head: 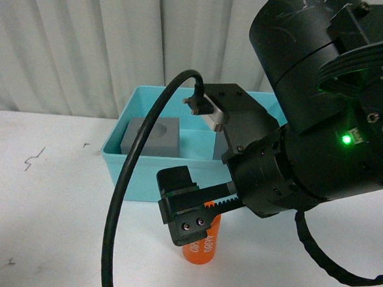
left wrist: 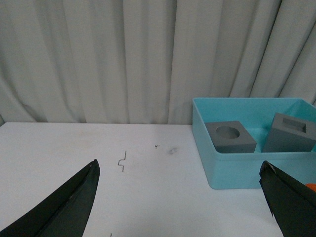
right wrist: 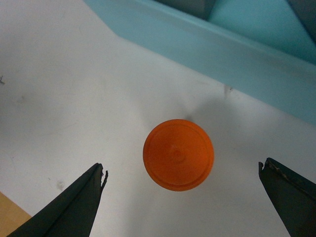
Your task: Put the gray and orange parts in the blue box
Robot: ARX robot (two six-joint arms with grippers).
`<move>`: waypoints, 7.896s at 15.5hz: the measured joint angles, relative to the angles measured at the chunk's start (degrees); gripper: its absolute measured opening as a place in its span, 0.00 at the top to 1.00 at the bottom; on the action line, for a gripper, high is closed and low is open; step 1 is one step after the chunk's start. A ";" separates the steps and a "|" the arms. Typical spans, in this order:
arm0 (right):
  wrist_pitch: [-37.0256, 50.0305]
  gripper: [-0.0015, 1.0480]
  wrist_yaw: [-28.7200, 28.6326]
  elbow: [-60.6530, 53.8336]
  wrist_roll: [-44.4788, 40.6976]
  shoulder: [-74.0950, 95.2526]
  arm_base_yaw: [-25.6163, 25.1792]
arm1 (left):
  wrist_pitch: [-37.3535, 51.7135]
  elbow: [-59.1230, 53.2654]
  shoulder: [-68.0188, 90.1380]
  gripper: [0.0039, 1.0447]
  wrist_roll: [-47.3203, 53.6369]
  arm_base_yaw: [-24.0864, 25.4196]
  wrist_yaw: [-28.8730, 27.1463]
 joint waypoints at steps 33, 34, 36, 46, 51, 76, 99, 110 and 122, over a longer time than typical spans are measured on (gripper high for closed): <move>-8.76 0.58 -2.49 19.54 -9.22 -0.39 -11.43 | 0.00 0.00 0.00 0.06 0.00 0.00 -0.02; -8.70 0.58 -2.51 20.79 -8.63 1.46 -11.43 | 0.00 0.00 0.00 0.06 0.00 0.00 -0.02; -8.17 0.58 -2.60 22.58 -7.63 4.15 -11.43 | 0.00 0.00 0.00 0.06 0.00 0.00 -0.02; -9.14 0.59 -2.51 31.93 -4.76 17.75 -9.49 | 0.00 0.00 0.00 0.06 0.00 0.00 -0.02; -9.79 0.59 -1.99 33.16 -4.76 21.05 -9.49 | 0.00 0.00 0.00 0.06 0.00 -0.02 -0.02; 1.90 0.06 2.25 28.41 0.85 7.65 -11.47 | -0.02 0.00 0.00 0.06 0.00 -0.02 -0.02; 49.99 0.98 8.20 -59.52 -3.08 -60.11 -30.36 | -0.02 0.00 0.00 0.06 0.00 -0.02 -0.02; 31.19 0.98 8.20 -60.00 -3.08 -81.42 -30.38 | -0.02 0.00 0.00 0.06 0.00 -0.02 -0.02; 15.19 0.98 8.20 -60.00 -3.10 -97.50 -30.38 | -0.02 0.00 0.00 0.06 0.00 -0.02 -0.02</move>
